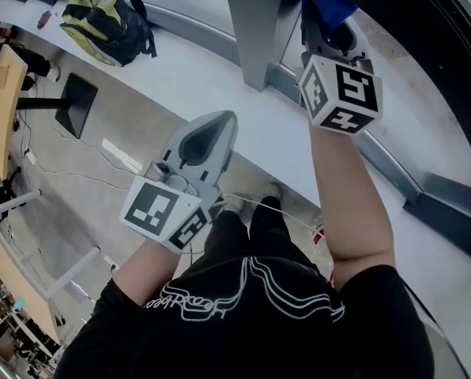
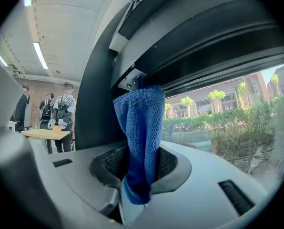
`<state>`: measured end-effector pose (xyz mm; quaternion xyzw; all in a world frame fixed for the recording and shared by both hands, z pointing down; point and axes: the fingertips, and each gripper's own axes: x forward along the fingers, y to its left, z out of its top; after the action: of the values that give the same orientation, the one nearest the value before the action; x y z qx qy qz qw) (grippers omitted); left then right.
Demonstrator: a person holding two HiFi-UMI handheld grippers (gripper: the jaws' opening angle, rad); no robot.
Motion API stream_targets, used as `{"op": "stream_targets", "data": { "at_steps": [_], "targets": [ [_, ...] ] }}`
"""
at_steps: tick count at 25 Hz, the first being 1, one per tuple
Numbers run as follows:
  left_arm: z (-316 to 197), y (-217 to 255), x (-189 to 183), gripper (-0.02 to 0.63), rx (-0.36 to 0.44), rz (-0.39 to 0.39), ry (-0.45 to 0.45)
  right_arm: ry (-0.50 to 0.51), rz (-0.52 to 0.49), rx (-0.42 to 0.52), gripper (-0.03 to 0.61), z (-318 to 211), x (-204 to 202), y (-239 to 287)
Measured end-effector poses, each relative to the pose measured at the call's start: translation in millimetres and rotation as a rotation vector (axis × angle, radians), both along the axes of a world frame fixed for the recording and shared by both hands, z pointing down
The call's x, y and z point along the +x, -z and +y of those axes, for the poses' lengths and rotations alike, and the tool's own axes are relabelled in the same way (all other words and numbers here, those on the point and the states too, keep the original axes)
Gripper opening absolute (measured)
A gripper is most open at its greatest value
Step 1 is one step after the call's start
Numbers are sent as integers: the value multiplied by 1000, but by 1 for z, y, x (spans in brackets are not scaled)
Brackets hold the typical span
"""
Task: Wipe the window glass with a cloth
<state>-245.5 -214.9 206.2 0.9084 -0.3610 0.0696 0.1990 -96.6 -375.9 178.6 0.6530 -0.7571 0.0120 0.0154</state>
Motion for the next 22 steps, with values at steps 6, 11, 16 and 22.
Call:
{"op": "stream_targets", "data": {
  "at_steps": [6,11,16,22],
  "targets": [
    [12,3,-2,3,-4,-10,-15,-41,15,5,94,10,8,6],
    [17,4,6,3,-2,-15,-56,-82,27,-2,94,28,22,0],
    [25,0,24,3,3,-37,-134,-130,72,-12,94,50,47,-11],
    [49,-2,64,3,4,-47,-247,-202,52,-6,94,85,92,-12]
  ]
}}
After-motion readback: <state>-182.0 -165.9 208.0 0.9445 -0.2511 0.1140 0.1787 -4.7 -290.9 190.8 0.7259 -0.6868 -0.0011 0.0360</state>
